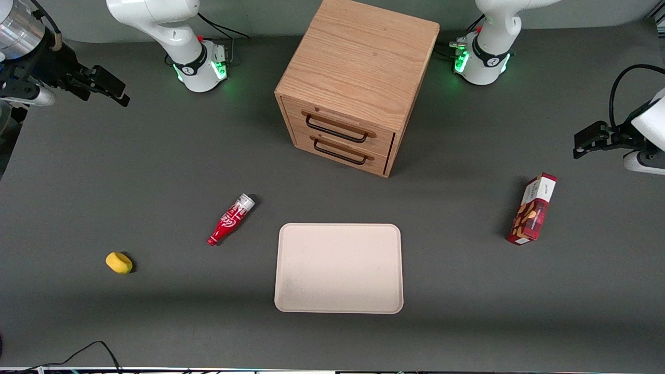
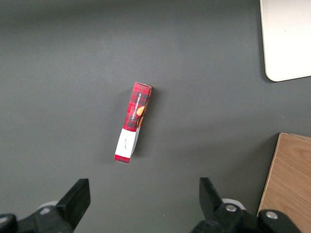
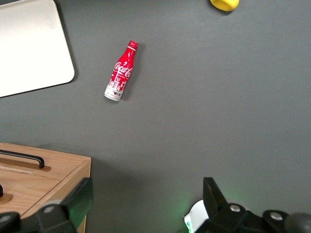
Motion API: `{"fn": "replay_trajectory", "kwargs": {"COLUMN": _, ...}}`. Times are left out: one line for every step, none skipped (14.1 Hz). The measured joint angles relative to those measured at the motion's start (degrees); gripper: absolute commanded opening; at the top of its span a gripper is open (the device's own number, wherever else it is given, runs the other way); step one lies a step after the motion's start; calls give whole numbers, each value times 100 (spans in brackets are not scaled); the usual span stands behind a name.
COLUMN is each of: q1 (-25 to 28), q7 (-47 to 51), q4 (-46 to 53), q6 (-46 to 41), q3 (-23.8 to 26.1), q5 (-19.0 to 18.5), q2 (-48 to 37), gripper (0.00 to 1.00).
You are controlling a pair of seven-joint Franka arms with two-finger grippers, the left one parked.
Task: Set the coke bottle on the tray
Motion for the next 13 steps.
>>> {"fn": "replay_trajectory", "kwargs": {"q1": 0, "q7": 0, "q4": 21, "q6": -1, "q3": -6, "q5": 0, "q2": 29, "gripper": 100}}
{"fn": "replay_trajectory", "kwargs": {"q1": 0, "q7": 0, "q4": 24, "q6": -7, "q3": -9, "q5": 1, "q2": 35, "gripper": 100}}
{"fn": "replay_trajectory", "kwargs": {"q1": 0, "q7": 0, "q4": 29, "q6": -12, "q3": -10, "q5": 1, "q2": 35, "gripper": 100}}
{"fn": "replay_trajectory", "kwargs": {"q1": 0, "q7": 0, "q4": 34, "q6": -13, "q3": -10, "q5": 1, "q2": 35, "gripper": 100}}
{"fn": "replay_trajectory", "kwargs": {"q1": 0, "q7": 0, "q4": 36, "q6": -16, "q3": -11, "q5": 1, "q2": 35, "gripper": 100}}
{"fn": "replay_trajectory", "kwargs": {"q1": 0, "q7": -1, "q4": 36, "q6": -25, "q3": -10, "q5": 1, "q2": 36, "gripper": 100}}
{"fn": "replay_trajectory", "kwargs": {"q1": 1, "q7": -2, "q4": 36, "q6": -38, "q3": -7, "q5": 1, "q2": 37, "gripper": 100}}
{"fn": "replay_trajectory", "kwargs": {"q1": 2, "q7": -2, "q4": 35, "q6": -66, "q3": 9, "q5": -5, "q2": 40, "gripper": 100}}
{"fn": "replay_trajectory", "kwargs": {"q1": 2, "q7": -2, "q4": 32, "q6": -116, "q3": 34, "q5": -12, "q2": 44, "gripper": 100}}
{"fn": "replay_trajectory", "kwargs": {"q1": 3, "q7": -3, "q4": 25, "q6": -142, "q3": 55, "q5": -15, "q2": 49, "gripper": 100}}
{"fn": "replay_trajectory", "kwargs": {"q1": 9, "q7": -3, "q4": 22, "q6": -146, "q3": 64, "q5": -15, "q2": 56, "gripper": 100}}
{"fn": "replay_trajectory", "kwargs": {"q1": 11, "q7": -3, "q4": 23, "q6": -146, "q3": 65, "q5": -16, "q2": 61, "gripper": 100}}
{"fn": "replay_trajectory", "kwargs": {"q1": 11, "q7": -2, "q4": 28, "q6": -143, "q3": 65, "q5": -16, "q2": 62, "gripper": 100}}
